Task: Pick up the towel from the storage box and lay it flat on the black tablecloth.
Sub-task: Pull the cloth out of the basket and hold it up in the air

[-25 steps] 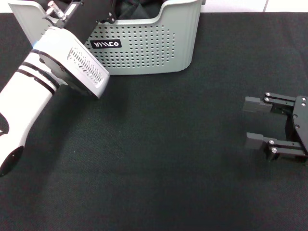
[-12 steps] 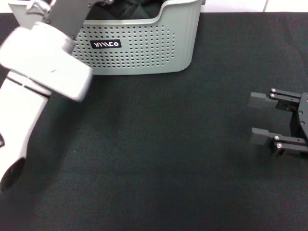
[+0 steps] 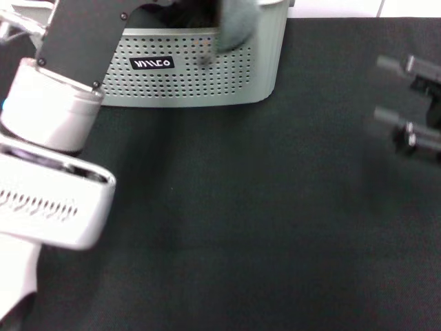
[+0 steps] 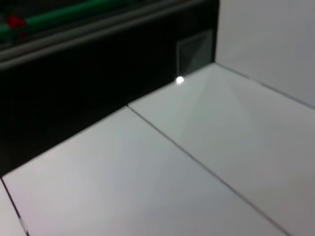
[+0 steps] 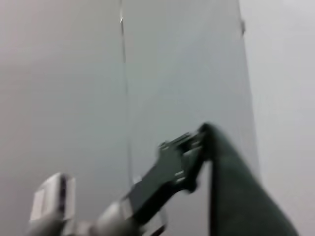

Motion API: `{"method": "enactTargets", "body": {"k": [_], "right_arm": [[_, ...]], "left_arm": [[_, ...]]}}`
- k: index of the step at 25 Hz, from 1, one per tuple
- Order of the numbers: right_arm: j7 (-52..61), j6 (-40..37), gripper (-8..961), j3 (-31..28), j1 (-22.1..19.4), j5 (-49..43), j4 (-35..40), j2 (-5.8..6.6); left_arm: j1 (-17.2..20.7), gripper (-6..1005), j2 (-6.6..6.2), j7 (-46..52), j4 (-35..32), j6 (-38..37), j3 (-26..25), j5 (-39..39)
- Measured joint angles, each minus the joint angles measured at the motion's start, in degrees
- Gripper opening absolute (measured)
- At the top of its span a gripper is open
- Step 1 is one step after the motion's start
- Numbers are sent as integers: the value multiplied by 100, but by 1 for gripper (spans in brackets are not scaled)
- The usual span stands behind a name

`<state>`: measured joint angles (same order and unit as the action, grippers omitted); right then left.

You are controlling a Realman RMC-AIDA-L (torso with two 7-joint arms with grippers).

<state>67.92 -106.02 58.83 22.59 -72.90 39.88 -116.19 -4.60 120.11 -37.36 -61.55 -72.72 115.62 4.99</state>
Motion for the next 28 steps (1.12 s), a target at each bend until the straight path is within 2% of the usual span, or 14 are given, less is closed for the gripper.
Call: {"method": "enactTargets", "body": {"k": [6, 10, 14, 17, 22, 24, 28], "right_arm": [[-126, 274, 593, 30, 309, 641, -544, 0], [-301, 307, 591, 153, 512, 967, -908, 0], [-400, 461, 590, 376, 670, 1393, -1179, 0], [-540, 799, 588, 1026, 809, 2024, -1300, 0], [-1008, 1658, 586, 2497, 1011, 3339, -1174, 0], [-1173, 1916, 586, 3043, 1070, 3758, -1031, 0], [-1323, 2450, 584, 3771, 1041, 4103, -404, 0]], "left_arm": [[277, 24, 3, 42, -672, 451, 514, 307], [142, 24, 1, 555, -567, 579, 603, 726], [-58, 24, 0, 1278, -275, 570, 530, 819], [-207, 23, 12, 1396, -60, 520, 553, 846], [-410, 23, 30, 1394, 148, 483, 681, 937], [-485, 23, 30, 1404, 225, 480, 682, 943], [-706, 23, 36, 1376, 468, 474, 681, 1071]]}}
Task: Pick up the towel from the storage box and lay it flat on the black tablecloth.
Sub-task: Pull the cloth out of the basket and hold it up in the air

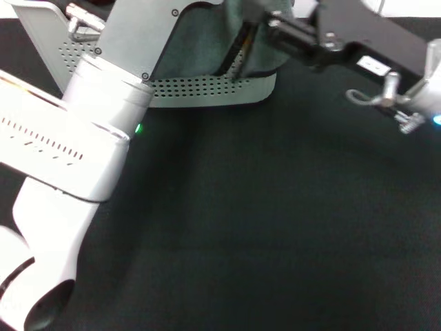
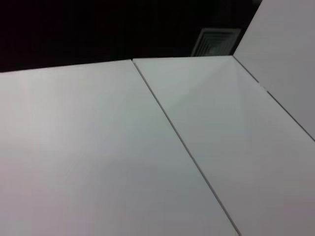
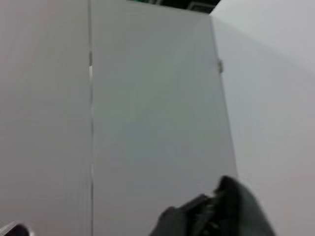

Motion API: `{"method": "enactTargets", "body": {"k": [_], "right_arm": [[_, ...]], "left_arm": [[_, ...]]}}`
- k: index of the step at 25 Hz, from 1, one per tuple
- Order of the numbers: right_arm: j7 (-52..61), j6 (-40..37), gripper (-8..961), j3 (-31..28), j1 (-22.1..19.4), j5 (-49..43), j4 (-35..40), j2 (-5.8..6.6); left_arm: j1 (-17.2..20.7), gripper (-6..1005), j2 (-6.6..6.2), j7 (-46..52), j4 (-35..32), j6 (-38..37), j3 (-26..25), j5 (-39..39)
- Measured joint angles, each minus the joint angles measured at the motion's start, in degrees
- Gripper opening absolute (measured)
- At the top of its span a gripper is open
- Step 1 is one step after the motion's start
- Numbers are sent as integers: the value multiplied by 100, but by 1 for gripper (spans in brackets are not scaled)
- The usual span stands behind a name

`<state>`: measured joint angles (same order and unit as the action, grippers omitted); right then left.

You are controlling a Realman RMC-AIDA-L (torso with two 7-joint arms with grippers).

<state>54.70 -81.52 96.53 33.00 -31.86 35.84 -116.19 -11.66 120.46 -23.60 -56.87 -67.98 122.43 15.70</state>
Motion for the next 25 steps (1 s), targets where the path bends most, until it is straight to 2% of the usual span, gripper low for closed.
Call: {"method": "enactTargets", "body": {"k": [4, 9, 15, 25], "right_arm": [[-54, 690, 582, 416, -270, 104, 794, 0], [-261, 1466, 580, 536, -658, 295, 1403, 0], [-339, 1848, 578, 622, -770, 518, 1371, 0], [-330, 2103, 574, 568, -1248, 622, 1533, -7]], "left_arm": [[-229, 23, 2, -1, 267, -5, -16, 169], [-433, 23, -2, -1, 488, -41, -3, 348], [-435, 24, -2, -5, 513, -293, 13, 302], [-322, 23, -12, -156, 455, -342, 4, 294]]}}
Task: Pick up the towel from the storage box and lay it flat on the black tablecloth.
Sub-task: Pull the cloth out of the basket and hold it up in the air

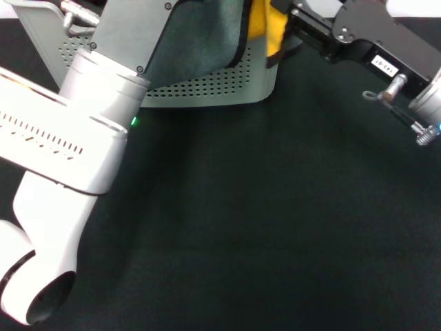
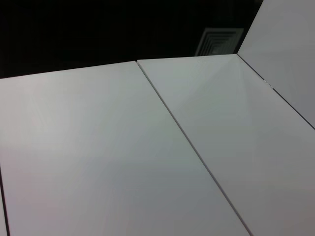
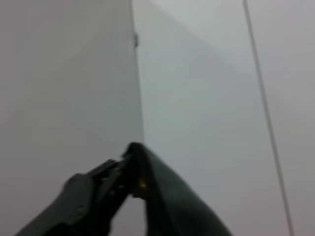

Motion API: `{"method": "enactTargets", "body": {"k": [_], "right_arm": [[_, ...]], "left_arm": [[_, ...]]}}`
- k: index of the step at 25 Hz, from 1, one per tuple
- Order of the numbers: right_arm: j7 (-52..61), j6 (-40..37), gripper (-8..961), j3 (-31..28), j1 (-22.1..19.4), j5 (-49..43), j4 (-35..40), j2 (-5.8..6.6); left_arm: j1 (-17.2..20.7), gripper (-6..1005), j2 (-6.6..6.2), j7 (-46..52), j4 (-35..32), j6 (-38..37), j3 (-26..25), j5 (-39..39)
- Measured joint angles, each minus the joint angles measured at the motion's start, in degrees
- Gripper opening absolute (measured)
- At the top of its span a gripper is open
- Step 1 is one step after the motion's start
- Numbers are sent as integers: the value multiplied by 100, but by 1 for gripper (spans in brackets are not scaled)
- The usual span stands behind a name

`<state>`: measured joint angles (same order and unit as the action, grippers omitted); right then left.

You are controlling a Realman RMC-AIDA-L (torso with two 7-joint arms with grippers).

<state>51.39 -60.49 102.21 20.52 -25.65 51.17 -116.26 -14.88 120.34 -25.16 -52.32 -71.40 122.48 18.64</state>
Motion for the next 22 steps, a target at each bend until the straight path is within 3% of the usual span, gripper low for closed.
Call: {"method": "enactTargets", "body": {"k": [11, 22], "right_arm": [[18, 82, 569, -79, -223, 2, 60, 15], [30, 126, 565, 397, -265, -110, 59, 24]], "left_arm": [[181, 23, -12, -5, -8, -166, 17, -19], [214, 24, -12, -6, -22, -253, -10, -18]]}}
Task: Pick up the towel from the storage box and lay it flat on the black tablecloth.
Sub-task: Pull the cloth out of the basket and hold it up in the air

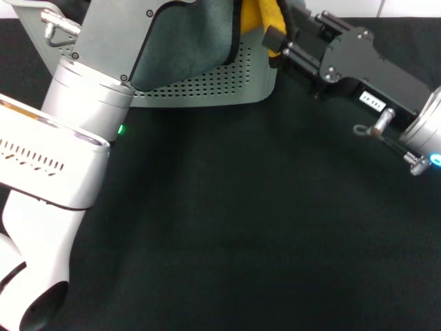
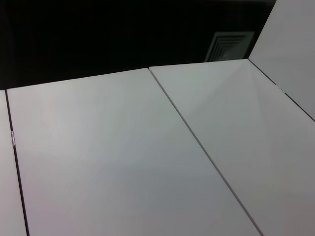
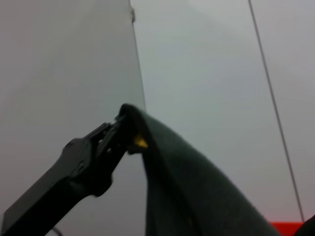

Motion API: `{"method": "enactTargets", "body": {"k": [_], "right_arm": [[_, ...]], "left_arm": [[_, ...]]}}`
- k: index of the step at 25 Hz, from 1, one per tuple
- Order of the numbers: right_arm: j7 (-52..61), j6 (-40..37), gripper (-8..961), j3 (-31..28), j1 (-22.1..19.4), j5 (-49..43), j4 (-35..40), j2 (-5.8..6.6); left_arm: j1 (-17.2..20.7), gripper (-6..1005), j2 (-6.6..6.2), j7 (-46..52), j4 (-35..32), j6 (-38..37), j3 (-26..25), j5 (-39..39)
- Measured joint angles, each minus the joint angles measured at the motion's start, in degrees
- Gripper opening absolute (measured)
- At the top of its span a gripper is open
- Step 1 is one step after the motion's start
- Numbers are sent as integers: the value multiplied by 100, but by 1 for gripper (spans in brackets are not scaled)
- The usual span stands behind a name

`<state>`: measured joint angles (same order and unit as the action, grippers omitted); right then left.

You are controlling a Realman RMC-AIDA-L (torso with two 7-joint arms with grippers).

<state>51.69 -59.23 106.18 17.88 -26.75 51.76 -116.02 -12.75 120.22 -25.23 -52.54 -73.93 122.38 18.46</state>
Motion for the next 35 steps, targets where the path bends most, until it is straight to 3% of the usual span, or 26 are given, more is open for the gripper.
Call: {"method": "enactTargets", "body": {"k": [14, 19, 35], "right_arm": [[3, 0, 434, 145, -74, -7, 9, 6], [-1, 0, 344, 161, -131, -13, 9, 12], [25, 16, 319, 142, -153, -9, -19, 10]], "left_arm": [[-42, 24, 0, 0, 22, 1, -13, 9], [-43, 24, 0, 0, 20, 2, -12, 23], [-10, 23, 0, 0, -1, 2, 23, 3]]}}
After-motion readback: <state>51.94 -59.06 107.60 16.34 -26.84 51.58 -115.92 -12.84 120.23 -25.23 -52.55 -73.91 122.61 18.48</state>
